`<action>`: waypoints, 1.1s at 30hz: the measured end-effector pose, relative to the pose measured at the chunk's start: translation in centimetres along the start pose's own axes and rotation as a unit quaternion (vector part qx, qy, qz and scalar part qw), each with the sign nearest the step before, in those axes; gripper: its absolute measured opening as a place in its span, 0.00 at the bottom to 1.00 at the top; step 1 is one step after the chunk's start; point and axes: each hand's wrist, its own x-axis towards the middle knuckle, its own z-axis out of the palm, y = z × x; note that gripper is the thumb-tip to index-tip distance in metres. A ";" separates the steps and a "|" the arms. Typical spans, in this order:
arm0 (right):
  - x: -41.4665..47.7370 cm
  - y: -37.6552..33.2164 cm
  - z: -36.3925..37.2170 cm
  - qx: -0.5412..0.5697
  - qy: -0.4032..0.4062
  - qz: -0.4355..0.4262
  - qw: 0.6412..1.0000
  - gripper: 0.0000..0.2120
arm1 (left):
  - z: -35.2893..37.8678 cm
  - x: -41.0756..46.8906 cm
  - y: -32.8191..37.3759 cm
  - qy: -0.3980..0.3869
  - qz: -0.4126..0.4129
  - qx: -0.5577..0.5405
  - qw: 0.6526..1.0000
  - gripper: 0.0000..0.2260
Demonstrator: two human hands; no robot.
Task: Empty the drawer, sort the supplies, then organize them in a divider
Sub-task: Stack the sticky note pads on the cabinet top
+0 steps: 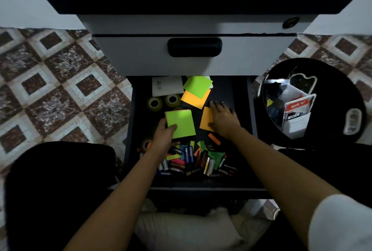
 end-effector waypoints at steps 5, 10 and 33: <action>0.6 -0.1 -1.5 -0.053 0.001 0.009 0.999 0.28 | -0.1 -0.4 0.3 0.004 0.002 -0.005 1.000 0.16; -0.2 0.1 -2.3 0.079 0.044 0.031 0.995 0.13 | 0.2 -0.6 0.7 0.010 -0.005 -0.026 1.000 0.17; -7.5 -6.3 -5.1 0.511 0.186 0.078 0.836 0.16 | 4.9 -7.0 5.3 -0.011 0.115 0.107 0.988 0.11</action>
